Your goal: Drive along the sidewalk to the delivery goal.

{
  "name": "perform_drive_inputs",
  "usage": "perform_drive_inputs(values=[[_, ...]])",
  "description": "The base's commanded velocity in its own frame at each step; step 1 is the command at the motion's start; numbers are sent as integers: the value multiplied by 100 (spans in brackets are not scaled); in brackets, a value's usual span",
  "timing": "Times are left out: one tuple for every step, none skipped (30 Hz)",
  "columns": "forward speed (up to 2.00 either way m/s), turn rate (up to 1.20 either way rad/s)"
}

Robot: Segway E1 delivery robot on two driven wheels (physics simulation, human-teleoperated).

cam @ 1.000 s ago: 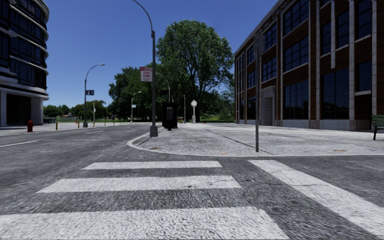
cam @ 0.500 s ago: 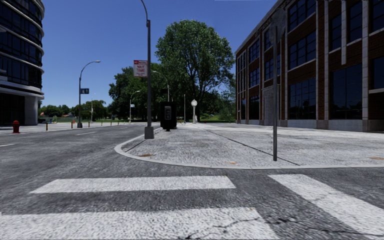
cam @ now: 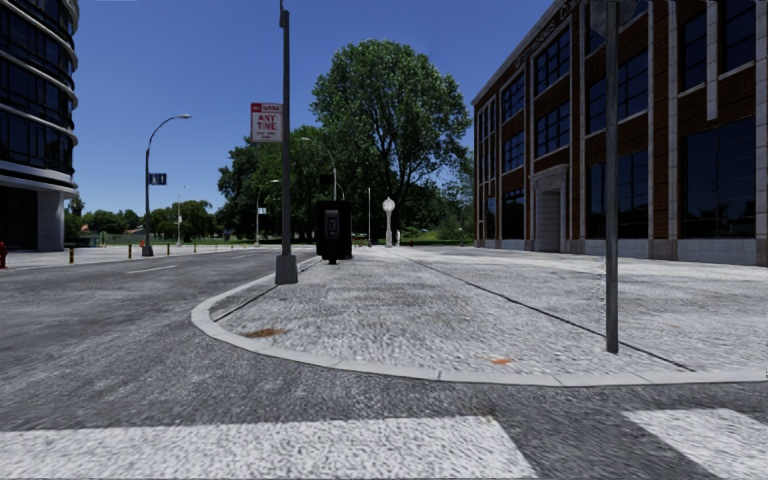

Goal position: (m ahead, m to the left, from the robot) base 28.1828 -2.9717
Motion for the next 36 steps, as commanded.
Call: perform_drive_inputs(values=[[200, 0], [200, 0], [200, 0], [200, 0], [200, 0], [200, 0], [200, 0], [200, 0], [200, 0], [200, 0], [200, 0], [200, 0], [200, 0], [200, 0], [200, 0], [200, 0], [200, 0], [200, 0], [200, 0], [200, 0], [200, 0], [200, -14], [200, -27], [195, -30], [176, -31], [168, -31], [168, -31], [162, -31], [160, -31], [160, -31], [160, -31], [160, -31], [160, -31], [160, -31], [160, -31], [160, -31]])
